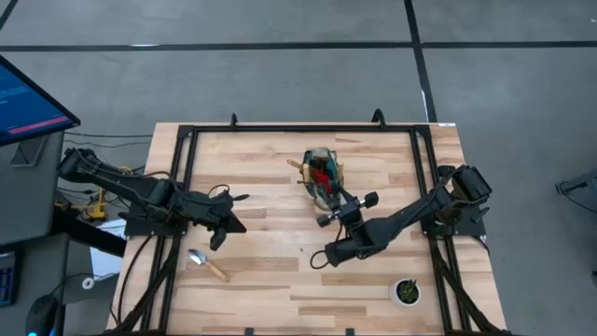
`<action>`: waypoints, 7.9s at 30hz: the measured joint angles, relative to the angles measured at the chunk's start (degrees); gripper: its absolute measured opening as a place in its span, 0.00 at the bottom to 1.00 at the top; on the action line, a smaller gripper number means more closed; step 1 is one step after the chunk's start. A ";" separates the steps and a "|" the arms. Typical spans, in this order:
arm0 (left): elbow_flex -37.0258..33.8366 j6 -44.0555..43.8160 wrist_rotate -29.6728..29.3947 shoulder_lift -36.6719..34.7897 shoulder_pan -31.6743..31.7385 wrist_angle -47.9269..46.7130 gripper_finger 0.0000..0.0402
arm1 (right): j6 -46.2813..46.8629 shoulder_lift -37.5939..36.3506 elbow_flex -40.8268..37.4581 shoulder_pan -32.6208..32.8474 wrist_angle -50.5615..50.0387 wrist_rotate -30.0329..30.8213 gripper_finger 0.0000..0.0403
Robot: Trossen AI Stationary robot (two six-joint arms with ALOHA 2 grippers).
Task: Pick & Place Garden tools in Gardening bag
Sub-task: Put the shear scissors into the gardening bag, then put the trowel into the gardening bag
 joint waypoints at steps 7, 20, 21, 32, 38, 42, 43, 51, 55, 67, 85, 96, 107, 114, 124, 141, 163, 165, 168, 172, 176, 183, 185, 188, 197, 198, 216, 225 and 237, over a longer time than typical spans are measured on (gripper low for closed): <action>0.00 0.00 0.00 0.00 -0.01 0.00 0.00 | -1.16 0.07 -1.19 0.19 0.79 -0.04 0.12; 0.00 0.00 -1.39 0.02 0.01 0.52 0.00 | 5.08 0.07 -1.38 -0.49 1.11 -0.22 0.12; 0.00 0.00 -1.55 0.02 0.01 0.57 0.00 | 6.70 0.07 -1.77 -0.49 1.60 -0.22 0.12; 0.00 0.42 -1.55 0.02 0.01 0.99 0.00 | 5.00 0.07 -4.60 -0.60 5.46 -0.17 0.13; 0.00 1.11 -1.54 0.02 0.00 1.11 0.00 | 4.42 0.07 -4.62 -1.62 6.99 -0.24 0.19; 0.00 1.09 -1.53 0.02 0.01 1.23 0.00 | 3.61 0.07 -4.62 -1.61 6.75 -0.36 0.27; 0.00 1.09 -1.53 0.02 -0.01 1.31 0.00 | 2.61 0.07 -4.62 -1.60 6.73 -0.37 0.28; 0.00 2.29 -1.50 0.02 -0.01 1.33 0.00 | -6.01 0.07 -4.54 0.28 6.66 -0.36 0.44; 0.00 2.58 -1.51 0.02 -0.01 1.33 0.00 | -10.59 0.07 -3.19 1.44 6.66 -0.35 0.52; 0.00 2.58 -1.50 0.02 -0.01 1.32 0.00 | -11.50 -0.79 -0.93 -0.74 4.18 -9.03 0.62; 0.00 4.04 -1.48 0.02 0.01 1.41 0.00 | -17.65 -5.90 -1.00 -3.99 0.49 -17.19 0.62; 0.00 3.96 0.18 0.02 0.01 1.63 0.00 | -20.20 -15.61 -0.97 -4.02 0.87 -17.13 0.62; 0.00 -8.26 14.17 0.00 -0.01 -6.64 0.00 | -26.07 -30.41 -0.93 -2.20 -0.54 -36.67 0.61; 0.00 -17.49 14.84 0.00 -1.49 -8.16 0.00 | -36.10 -32.93 -0.94 -3.41 -9.09 -49.12 0.40; 0.00 -33.93 10.85 0.02 -6.83 -8.03 0.00 | -35.98 -34.79 -5.01 -12.74 -27.59 -55.39 0.04; 1.57 -22.03 1.69 14.05 -24.39 0.59 0.00 | -39.46 -42.30 -12.75 -13.60 -17.84 -63.06 0.05; 4.25 2.35 8.07 20.44 -25.40 0.74 0.38 | -34.33 -47.10 -12.76 -13.47 -21.25 -66.40 0.03; 4.15 2.42 8.11 20.44 -25.93 -1.55 0.44 | -32.94 -46.88 -12.71 -13.47 -21.10 -66.38 0.03; 4.04 -0.36 8.22 20.44 -26.92 -7.51 0.48 | -31.67 -46.86 -12.73 -13.40 -21.11 -66.40 0.03; 4.04 -0.66 8.57 20.44 -27.95 -12.02 0.49 | -31.37 -46.85 -12.73 -13.36 -20.91 -66.42 0.03; 4.04 -0.66 8.57 20.44 -28.01 -14.07 0.47 | -30.39 -46.84 -12.73 -13.37 -20.81 -66.42 0.03; 1.72 -5.30 9.40 20.41 -27.99 -15.46 0.47 | -30.03 -46.84 -12.73 -13.42 -20.81 -66.40 0.04; 0.50 -6.74 10.21 20.43 -27.97 -15.59 0.47 | -30.03 -46.84 -12.73 -13.43 -20.81 -66.40 0.04; -0.24 -6.61 10.25 20.44 -27.97 -15.29 0.47 | -30.03 -46.84 -12.73 -13.43 -20.80 -66.40 0.03; -0.46 1.00 1.50 20.44 -27.97 -13.14 0.47 | -28.52 -46.84 -12.73 -13.43 -20.79 -66.34 0.03; -0.46 2.27 0.22 20.44 -27.97 -12.23 0.47 | -28.52 -46.84 -12.73 -13.43 -20.79 -66.34 0.03; -0.11 8.52 0.43 36.94 -27.79 -1.06 0.44 | -28.52 -46.84 -12.73 -13.43 -20.81 -66.31 0.03; -0.31 7.97 1.35 35.97 -26.21 -0.25 0.09 | -28.53 -46.84 -12.73 -13.48 -20.81 -66.23 0.03; -0.52 -3.07 -4.11 24.39 -19.03 -0.36 0.09 | -28.64 -46.84 -12.73 -16.84 -20.58 -66.31 0.02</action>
